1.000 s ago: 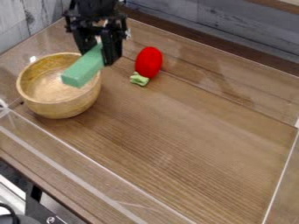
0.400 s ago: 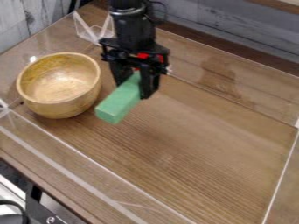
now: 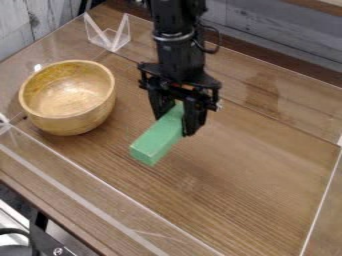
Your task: Remove the green block from the brown bowl and put it on the table
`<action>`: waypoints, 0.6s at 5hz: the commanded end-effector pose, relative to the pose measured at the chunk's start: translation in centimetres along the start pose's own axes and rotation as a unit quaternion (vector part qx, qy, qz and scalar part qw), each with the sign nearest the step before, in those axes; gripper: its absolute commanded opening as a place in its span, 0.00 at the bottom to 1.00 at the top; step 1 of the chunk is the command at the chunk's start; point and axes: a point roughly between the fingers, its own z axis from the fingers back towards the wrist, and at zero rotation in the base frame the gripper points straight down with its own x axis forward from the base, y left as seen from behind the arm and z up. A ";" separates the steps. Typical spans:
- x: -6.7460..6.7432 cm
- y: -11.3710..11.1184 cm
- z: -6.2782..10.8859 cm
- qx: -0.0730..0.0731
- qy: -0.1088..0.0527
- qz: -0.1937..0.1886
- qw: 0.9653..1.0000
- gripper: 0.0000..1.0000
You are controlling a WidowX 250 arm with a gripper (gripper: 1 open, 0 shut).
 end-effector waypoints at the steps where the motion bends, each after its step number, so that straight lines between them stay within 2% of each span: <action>1: 0.7 -1.3 -0.6 0.001 -0.028 0.010 1.000 0.00; 2: 1.1 -1.8 -2.3 0.002 -0.039 0.021 0.999 0.00; 3: 1.1 -0.2 -3.6 0.005 -0.046 0.017 0.999 0.00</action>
